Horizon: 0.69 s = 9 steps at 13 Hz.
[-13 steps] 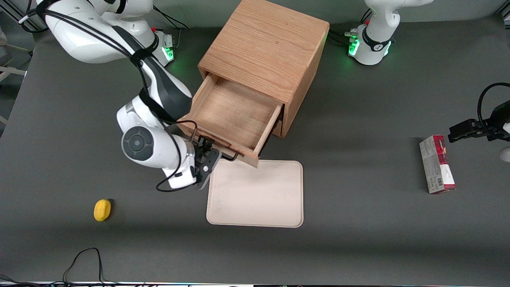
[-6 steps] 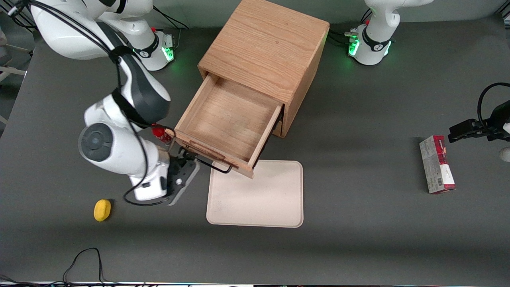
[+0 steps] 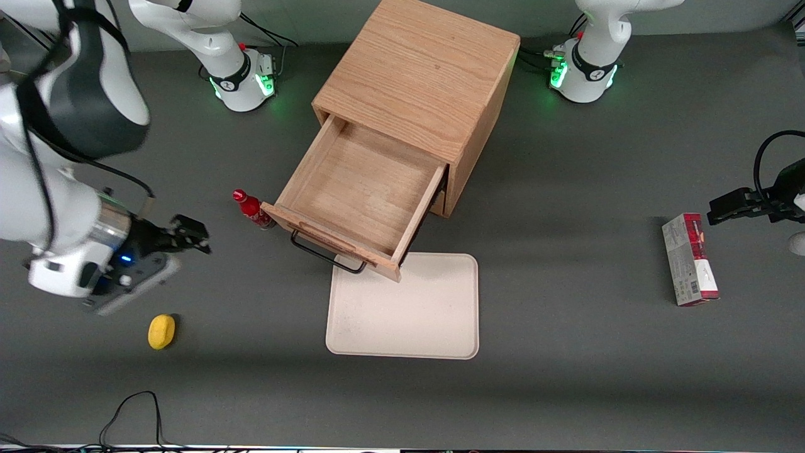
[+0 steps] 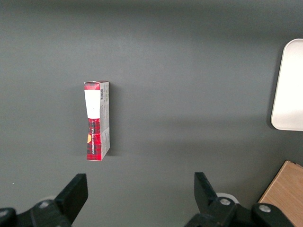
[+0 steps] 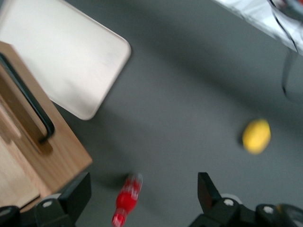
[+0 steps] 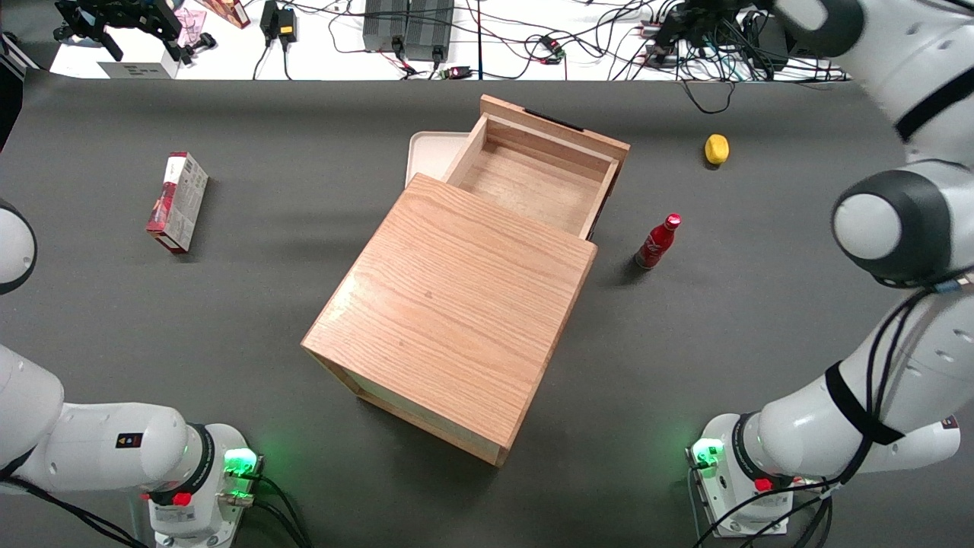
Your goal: Open upper drawer
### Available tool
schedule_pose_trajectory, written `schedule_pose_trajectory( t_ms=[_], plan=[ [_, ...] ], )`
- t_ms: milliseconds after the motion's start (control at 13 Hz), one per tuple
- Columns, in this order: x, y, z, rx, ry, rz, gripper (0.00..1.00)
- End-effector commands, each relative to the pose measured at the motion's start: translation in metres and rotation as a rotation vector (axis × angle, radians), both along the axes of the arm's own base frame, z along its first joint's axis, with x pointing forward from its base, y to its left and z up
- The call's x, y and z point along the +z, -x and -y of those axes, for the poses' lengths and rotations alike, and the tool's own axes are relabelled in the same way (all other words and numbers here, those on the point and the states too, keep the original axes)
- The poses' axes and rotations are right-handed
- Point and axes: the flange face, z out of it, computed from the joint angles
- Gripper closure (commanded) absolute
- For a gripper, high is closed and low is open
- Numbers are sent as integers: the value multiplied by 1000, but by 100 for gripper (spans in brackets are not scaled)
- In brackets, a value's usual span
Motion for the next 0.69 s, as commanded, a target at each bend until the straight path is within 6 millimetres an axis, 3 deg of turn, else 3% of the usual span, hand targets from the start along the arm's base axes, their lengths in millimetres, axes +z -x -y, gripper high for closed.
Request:
schedule_pose_trajectory(
  t_ms=[0,154,231,615],
  plan=[
    [13,95,38,-261,39,-30,0],
    [32,147,59,-304,25,-23,0],
    [36,161,66,-316,28,-32,0],
    [41,160,72,-331,27,-32,0]
  ],
)
